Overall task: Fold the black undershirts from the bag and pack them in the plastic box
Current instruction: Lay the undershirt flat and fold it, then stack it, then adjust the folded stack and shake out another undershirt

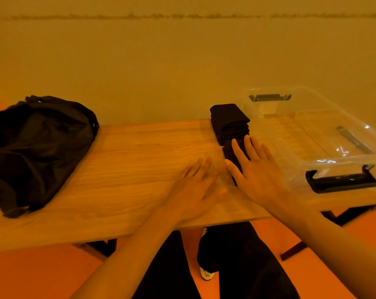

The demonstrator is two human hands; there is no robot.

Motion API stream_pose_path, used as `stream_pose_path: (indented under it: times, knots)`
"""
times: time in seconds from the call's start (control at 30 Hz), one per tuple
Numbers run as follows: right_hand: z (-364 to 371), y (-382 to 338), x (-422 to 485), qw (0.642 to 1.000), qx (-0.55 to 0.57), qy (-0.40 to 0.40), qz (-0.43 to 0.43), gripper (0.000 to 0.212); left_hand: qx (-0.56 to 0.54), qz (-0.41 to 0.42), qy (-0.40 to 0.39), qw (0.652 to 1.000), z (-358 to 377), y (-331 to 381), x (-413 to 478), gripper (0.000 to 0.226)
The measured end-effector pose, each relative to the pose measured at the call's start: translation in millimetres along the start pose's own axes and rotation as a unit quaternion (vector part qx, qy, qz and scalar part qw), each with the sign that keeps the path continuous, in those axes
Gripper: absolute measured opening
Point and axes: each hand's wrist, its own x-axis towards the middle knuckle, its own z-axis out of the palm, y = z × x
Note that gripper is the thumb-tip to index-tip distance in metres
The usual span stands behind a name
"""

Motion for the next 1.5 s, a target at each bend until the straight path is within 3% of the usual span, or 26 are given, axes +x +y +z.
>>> stream_pose_path:
  times: [0.13,0.37,0.43,0.53,0.77,1.0,1.17,1.5]
  knots:
    - [-3.9,-46.1,-16.4,0.998,0.040,0.005,-0.051,0.080,-0.029,-0.066,0.055,0.996,-14.8,-14.7,-42.1,0.066]
    - [13.4,-142.4,2.2,0.983,0.127,-0.023,-0.129,0.092,-0.016,-0.129,0.159,0.979,-24.2,-90.1,-121.2,0.077]
    - [16.4,-171.5,10.7,0.980,0.130,-0.026,-0.149,0.079,-0.011,-0.147,0.178,0.973,-23.2,-108.2,-139.0,0.074]
    - [15.1,-213.8,29.6,0.974,0.129,-0.028,-0.185,0.062,0.001,-0.164,0.175,0.971,-21.4,-130.4,-154.9,0.069]
    - [-19.1,-312.8,79.7,0.939,0.190,-0.018,-0.285,0.082,-0.031,-0.229,0.174,0.957,-5.2,-157.7,-160.9,0.073]
    - [-35.2,-397.9,124.1,0.894,0.221,0.011,-0.389,0.062,-0.029,-0.248,0.192,0.949,-1.1,-154.7,-158.1,0.067]
    - [-29.4,-456.7,165.5,0.858,0.167,-0.012,-0.485,0.054,-0.030,-0.325,0.205,0.923,-6.6,-153.7,-161.8,0.069]
    - [-9.9,-505.7,217.2,0.849,0.040,-0.159,-0.503,0.056,0.001,-0.439,0.193,0.877,-9.7,-152.3,-159.7,0.073]
